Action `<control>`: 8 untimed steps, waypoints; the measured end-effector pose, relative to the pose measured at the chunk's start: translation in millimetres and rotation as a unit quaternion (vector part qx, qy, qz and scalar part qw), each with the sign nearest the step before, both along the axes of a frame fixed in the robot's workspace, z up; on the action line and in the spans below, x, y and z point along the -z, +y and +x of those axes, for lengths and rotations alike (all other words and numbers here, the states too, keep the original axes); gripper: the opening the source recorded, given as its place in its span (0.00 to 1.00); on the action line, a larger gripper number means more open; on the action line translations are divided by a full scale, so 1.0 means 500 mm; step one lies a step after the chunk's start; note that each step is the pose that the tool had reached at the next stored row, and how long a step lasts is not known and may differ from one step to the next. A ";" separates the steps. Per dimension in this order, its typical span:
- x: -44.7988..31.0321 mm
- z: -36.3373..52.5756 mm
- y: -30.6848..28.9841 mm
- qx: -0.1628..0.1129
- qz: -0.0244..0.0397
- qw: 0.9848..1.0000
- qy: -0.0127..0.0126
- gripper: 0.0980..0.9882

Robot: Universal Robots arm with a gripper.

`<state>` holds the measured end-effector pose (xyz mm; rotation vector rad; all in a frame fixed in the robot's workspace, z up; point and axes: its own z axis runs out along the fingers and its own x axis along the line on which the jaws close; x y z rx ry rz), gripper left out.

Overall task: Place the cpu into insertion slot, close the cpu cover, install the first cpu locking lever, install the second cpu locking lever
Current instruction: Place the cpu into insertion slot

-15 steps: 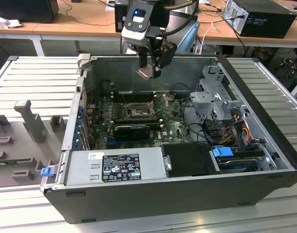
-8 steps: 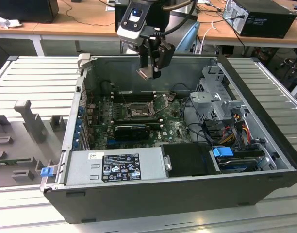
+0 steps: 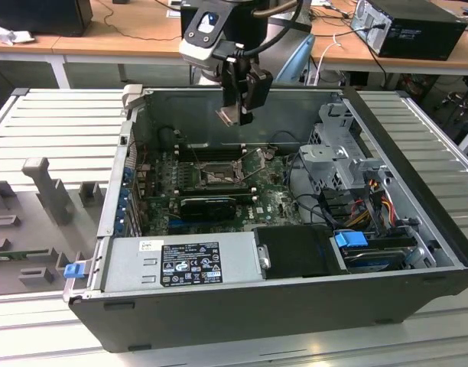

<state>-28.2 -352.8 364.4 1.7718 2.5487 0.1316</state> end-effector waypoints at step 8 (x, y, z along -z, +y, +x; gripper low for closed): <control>0.001 0.000 0.000 0.068 0.000 0.998 0.000 0.49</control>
